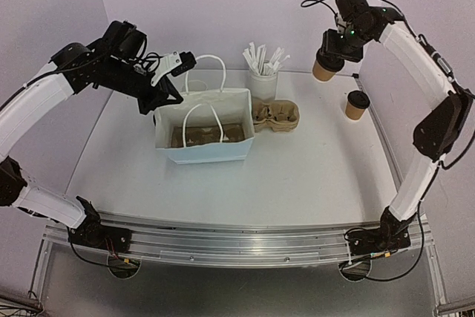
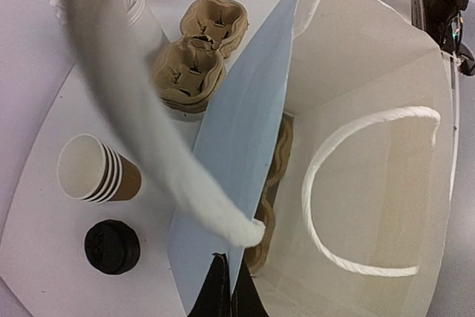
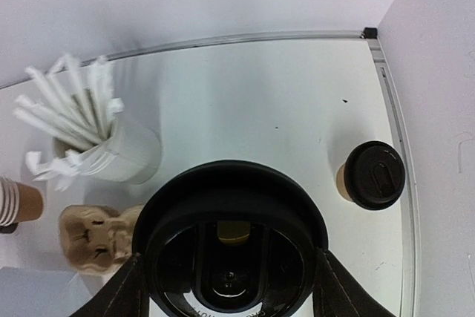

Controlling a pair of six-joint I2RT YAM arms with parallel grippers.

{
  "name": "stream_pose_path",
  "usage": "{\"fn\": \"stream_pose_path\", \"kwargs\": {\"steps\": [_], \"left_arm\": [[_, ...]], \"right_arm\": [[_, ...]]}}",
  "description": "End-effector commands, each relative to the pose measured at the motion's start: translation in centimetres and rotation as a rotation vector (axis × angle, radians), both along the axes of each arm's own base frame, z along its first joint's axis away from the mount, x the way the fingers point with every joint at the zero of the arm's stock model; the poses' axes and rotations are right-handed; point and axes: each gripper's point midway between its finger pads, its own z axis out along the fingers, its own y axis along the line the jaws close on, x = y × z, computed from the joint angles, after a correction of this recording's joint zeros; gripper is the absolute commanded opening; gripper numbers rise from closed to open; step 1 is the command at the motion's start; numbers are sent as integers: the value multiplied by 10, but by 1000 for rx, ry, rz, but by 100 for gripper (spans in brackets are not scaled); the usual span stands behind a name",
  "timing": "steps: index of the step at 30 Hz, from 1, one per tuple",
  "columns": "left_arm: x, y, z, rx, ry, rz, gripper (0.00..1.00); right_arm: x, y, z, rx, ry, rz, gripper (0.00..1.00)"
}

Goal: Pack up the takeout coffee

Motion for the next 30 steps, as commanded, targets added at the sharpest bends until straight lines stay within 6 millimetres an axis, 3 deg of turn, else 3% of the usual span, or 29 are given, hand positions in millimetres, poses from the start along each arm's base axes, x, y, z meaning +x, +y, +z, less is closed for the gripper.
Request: {"fn": "stream_pose_path", "kwargs": {"steps": [1,4,9,14,18,22,25,30], "left_arm": [[-17,5,28,-18,-215,-16,0],[-34,7,22,14,-297,-48,0],[-38,24,6,86,-398,-4,0],[-54,35,11,102,-536,-25,0],[-56,37,13,136,-628,-35,0],[-51,40,28,128,-720,13,0],[-49,43,21,117,-701,52,0],[-38,39,8,59,-708,153,0]], "right_arm": [[-53,28,41,36,-65,31,42],[-85,51,55,89,-91,70,41],[-129,84,57,154,-87,122,40],[-167,107,57,205,-71,170,38],[-196,128,65,254,-81,207,37],[-219,156,70,281,-80,274,37],[-229,169,72,295,-66,318,37],[-244,174,70,331,-32,353,36]]}}
